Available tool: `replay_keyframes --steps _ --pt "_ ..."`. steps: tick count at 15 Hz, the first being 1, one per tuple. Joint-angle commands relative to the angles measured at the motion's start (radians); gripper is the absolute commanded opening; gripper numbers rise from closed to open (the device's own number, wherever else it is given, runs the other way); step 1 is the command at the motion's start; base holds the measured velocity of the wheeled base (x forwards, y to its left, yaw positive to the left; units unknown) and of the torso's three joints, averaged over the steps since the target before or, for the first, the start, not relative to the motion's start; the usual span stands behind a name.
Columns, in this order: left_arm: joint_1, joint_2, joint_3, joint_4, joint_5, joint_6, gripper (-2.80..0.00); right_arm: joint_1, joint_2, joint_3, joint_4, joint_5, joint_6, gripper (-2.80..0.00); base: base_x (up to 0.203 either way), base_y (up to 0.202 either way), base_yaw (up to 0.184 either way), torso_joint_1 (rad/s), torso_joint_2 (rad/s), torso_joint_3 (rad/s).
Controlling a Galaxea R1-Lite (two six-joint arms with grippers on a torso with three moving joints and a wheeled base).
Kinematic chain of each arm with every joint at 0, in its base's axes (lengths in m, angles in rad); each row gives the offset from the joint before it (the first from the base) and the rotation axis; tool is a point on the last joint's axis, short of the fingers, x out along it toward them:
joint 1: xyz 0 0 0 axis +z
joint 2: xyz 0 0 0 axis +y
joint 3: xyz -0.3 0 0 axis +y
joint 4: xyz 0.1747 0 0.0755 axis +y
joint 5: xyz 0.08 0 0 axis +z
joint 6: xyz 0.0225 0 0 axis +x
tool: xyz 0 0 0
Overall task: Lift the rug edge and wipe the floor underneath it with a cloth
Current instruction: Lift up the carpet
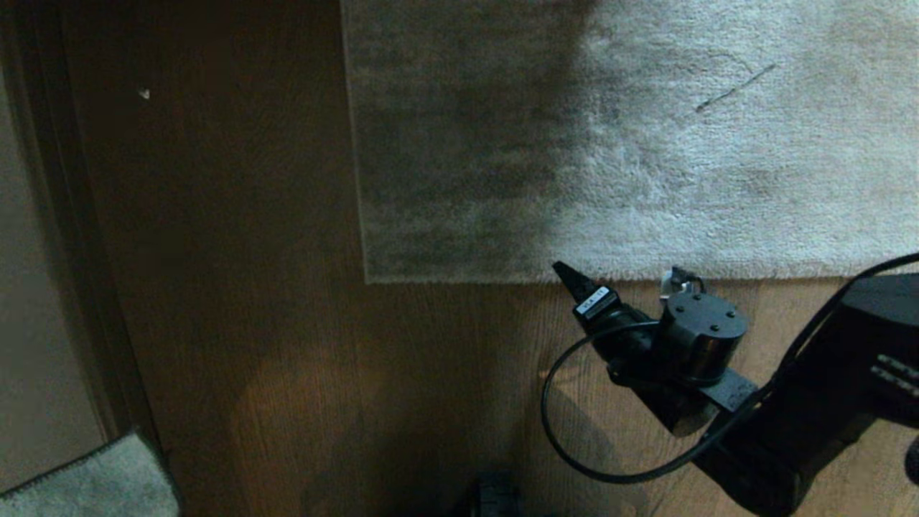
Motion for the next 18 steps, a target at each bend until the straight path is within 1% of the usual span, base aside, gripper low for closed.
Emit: replay_keyframes --steps 1,4,8,12,18 --pt "0.000 0.000 0.000 0.000 0.001 0.000 -2.80 0.003 0.028 -0.050 -0.048 -0.001 0.006 0.00 0.000 0.000 0.000 0.000 0.00 0.000" --pt "0.000 0.000 0.000 0.000 0.001 0.000 -2.80 0.016 0.055 -0.106 -0.048 -0.001 0.005 0.00 0.000 0.000 0.000 0.000 0.00 0.000" --pt "0.000 0.000 0.000 0.000 0.000 0.000 -2.80 0.035 0.108 -0.150 -0.048 -0.003 0.005 0.00 0.000 0.000 0.000 0.000 0.00 0.000" --pt "0.000 0.000 -0.001 0.000 -0.001 0.000 -2.80 0.063 0.149 -0.232 -0.048 -0.003 0.005 0.00 0.000 0.000 0.000 0.000 0.00 0.000" --pt "0.000 0.000 -0.001 0.000 0.000 0.000 -2.80 0.067 0.176 -0.296 -0.048 -0.004 0.000 0.00 0.000 0.000 0.000 0.000 0.00 0.000"
